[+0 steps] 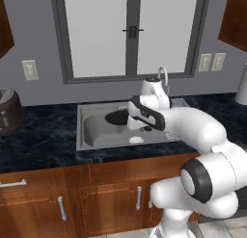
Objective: Move the pot and pan from the stove into the sink.
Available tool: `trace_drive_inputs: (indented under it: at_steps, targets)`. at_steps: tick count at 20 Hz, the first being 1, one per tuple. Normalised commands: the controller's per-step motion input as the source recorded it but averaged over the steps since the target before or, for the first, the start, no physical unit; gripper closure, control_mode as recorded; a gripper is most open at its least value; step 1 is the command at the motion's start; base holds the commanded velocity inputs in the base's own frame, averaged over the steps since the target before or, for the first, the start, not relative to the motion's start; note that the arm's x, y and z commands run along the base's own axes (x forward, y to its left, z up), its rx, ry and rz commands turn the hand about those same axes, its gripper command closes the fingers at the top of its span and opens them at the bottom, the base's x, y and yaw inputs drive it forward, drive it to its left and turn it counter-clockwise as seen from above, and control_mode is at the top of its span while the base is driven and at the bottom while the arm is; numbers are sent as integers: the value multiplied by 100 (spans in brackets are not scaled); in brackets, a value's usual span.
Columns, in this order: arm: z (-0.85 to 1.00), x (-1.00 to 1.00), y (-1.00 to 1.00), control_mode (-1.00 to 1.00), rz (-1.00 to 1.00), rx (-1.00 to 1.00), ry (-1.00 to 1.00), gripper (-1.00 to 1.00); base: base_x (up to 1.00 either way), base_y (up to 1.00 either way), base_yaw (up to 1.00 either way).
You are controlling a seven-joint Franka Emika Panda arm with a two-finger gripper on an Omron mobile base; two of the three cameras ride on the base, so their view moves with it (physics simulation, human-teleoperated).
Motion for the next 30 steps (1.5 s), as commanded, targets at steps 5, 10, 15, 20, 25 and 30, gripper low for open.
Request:
trace_drive_inputs:
  at_steps: [5,10,15,20,25,30]
  targets:
    - [-24,59,1,-100,5,-5,17,100,0,0,0]
    - [-24,31,-27,-100,19,0,22,100,0,0,0]
    - [-12,8,-12,-100,13,0,11,100,0,0,0]
    - [-5,2,0,-100,0,-1,0,100,0,0,0]
    - [-24,10,0,-100,0,-1,0,100,0,0,0]
    - [-29,27,0,-100,0,-2,-4,100,0,0,0]
